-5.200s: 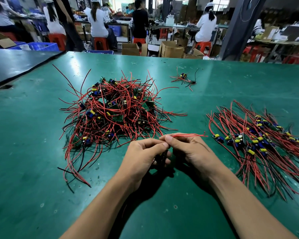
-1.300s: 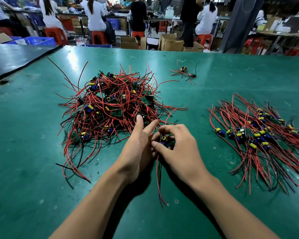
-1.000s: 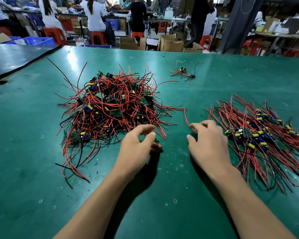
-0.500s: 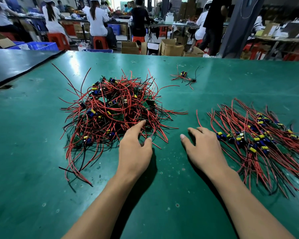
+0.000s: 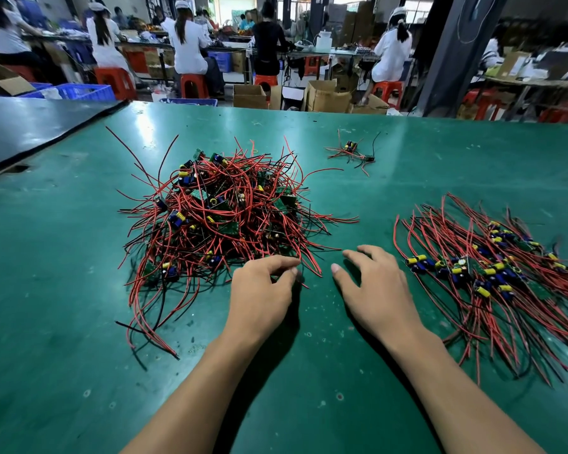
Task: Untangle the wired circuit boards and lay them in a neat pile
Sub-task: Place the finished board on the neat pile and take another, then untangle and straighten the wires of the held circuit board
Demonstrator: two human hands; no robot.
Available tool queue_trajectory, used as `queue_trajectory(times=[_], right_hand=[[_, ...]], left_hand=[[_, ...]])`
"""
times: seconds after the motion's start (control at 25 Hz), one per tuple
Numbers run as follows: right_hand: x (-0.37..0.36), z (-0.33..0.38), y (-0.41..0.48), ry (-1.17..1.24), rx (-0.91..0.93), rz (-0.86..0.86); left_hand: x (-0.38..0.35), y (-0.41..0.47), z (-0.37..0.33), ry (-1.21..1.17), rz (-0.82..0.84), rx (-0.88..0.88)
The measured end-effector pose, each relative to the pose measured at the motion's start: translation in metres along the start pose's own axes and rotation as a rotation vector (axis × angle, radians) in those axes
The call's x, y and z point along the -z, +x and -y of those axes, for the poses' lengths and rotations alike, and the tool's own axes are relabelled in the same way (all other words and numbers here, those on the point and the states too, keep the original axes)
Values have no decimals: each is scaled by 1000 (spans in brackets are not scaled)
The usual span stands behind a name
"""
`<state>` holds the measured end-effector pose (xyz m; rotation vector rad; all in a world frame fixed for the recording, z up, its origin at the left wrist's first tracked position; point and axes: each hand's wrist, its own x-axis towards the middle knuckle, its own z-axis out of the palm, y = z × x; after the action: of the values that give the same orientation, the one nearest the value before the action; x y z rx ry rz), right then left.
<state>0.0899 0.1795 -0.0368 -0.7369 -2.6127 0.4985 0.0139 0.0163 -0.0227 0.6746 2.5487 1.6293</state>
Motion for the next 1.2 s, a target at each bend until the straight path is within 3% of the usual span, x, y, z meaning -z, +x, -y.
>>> queue_trajectory(times=[0.12, 0.28, 0.4, 0.52, 0.64, 0.8, 0.88, 0.96, 1.04, 1.2], right_hand=[[2, 2, 1, 117, 58, -15], [9, 2, -1, 200, 151, 77], [5, 6, 2, 328, 210, 152], [1, 9, 0, 563, 173, 114], [3, 11, 1, 850, 30, -26], [25, 16, 10, 1462, -365, -167], [34, 15, 12, 1732, -484, -118], [40, 16, 10, 1904, -497, 51], [38, 20, 6, 1867, -396, 219], [25, 30, -7, 1499, -208, 407]], left_hand=[[0, -8, -10, -161, 44, -10], [-2, -27, -26, -614, 334, 76], [-4, -33, -32, -725, 593, 153], [0, -31, -30, -760, 723, 197], [2, -25, -26, -850, 707, 281], [-2, -16, -23, -937, 527, 429], [-3, -14, -23, -940, 527, 453], [-5, -14, -23, -921, 579, 454], [-6, -14, -23, -916, 625, 452], [-3, -11, -26, -905, 608, 477]])
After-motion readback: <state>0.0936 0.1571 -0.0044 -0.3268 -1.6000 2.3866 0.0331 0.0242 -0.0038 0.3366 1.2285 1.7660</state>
